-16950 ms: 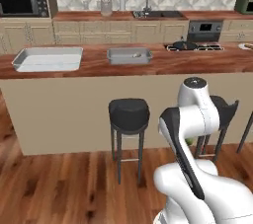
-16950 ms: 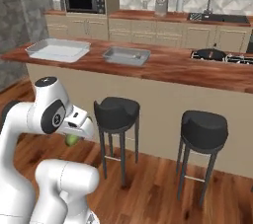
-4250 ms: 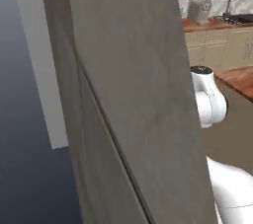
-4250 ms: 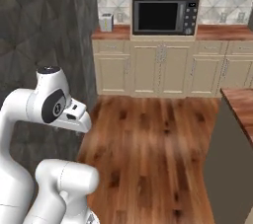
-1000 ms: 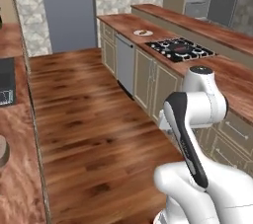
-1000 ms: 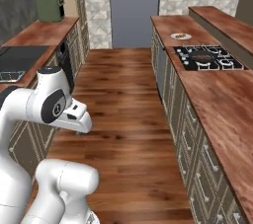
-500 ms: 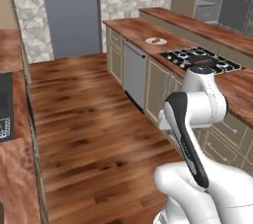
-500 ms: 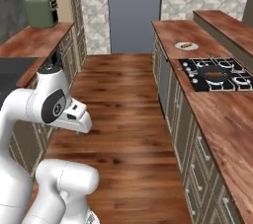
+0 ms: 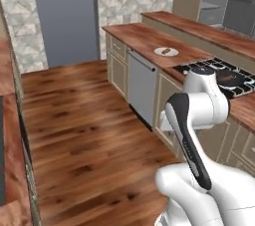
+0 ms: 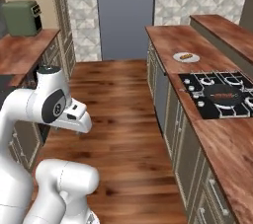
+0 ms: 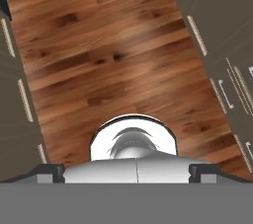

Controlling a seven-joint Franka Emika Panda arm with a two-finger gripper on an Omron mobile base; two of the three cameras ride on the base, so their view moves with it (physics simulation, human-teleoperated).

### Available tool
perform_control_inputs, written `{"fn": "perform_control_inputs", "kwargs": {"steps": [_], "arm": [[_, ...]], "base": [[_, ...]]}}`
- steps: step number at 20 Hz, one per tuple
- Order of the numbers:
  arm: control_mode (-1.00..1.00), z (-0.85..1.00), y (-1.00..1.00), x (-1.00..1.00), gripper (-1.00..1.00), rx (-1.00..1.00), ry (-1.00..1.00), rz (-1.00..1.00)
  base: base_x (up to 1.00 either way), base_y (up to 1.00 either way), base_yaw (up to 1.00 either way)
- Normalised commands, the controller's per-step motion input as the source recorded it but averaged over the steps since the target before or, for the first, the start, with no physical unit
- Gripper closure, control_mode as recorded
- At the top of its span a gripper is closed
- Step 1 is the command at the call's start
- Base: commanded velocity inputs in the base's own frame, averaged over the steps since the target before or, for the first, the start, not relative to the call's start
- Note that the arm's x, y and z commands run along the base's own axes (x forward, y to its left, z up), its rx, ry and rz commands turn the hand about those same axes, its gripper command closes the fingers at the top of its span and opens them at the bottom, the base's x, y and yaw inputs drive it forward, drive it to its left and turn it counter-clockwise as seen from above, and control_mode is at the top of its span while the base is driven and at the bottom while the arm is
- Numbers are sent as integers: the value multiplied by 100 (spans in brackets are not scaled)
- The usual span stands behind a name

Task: Place the cold items (mushroom and cucumber) from the fridge in one tupperware on the dining counter. Place the warm items (kebab skewer and hot dog) in the stove area in another tupperware.

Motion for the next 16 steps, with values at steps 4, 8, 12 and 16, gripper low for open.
{"fn": "perform_control_inputs", "kwargs": {"steps": [4, 8, 12, 16], "arm": [[100, 0, 0, 0, -100, 0, 0, 0], [100, 0, 0, 0, -100, 0, 0, 0], [100, 0, 0, 0, -100, 0, 0, 0], [100, 0, 0, 0, -100, 0, 0, 0]], "base": [[100, -18, -30], [97, -3, -49], [65, 11, -63], [29, 25, -68]]}}
